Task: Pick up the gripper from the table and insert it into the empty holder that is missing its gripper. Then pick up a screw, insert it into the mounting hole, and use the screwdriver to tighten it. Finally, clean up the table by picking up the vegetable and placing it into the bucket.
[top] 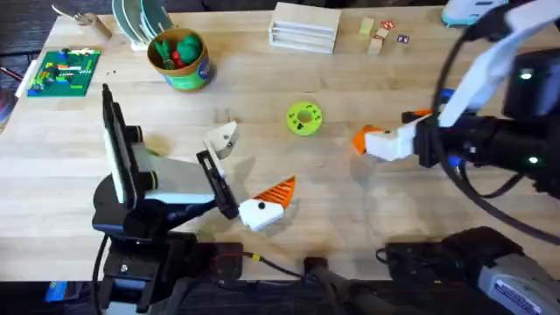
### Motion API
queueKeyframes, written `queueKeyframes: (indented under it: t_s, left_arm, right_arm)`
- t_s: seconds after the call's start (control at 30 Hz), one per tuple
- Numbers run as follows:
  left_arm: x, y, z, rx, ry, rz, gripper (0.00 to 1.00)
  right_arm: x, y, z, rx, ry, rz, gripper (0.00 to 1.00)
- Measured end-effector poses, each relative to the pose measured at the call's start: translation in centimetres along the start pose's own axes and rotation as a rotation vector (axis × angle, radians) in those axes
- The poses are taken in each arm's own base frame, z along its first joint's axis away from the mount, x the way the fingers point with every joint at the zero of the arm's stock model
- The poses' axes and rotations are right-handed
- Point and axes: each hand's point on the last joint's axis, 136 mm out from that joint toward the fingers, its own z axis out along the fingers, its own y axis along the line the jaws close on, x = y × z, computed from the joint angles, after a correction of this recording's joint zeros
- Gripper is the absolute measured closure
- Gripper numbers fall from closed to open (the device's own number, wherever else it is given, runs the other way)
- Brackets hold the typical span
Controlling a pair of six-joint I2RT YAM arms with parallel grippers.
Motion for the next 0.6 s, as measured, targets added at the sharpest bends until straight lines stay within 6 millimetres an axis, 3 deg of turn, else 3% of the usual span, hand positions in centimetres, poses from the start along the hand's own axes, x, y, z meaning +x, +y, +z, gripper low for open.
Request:
queueKeyframes:
  t_s: [0.23, 0.47, 0.53, 0.6]
  left_arm:
    - [0.0, 0.0, 0.0, 0.0, 0.0, 0.0, 0.007]
    - [0.0, 0.0, 0.0, 0.001, 0.001, -0.001, 0.008]
    - [0.0, 0.0, 0.0, 0.001, 0.001, -0.001, 0.008]
    - [0.0, 0.0, 0.0, 0.001, 0.001, -0.001, 0.008]
  right_arm:
    - [2.3, 0.9, 2.5, -0.045, 0.146, -0.023, 0.01]
    - [4.1, -0.5, 4.2, 0.011, 0.255, -0.009, 0.01]
    - [4.1, -0.8, 4.7, 0.023, 0.263, -0.01, 0.062]
    - [4.0, -1.0, 5.1, 0.03, 0.261, -0.014, 0.193]
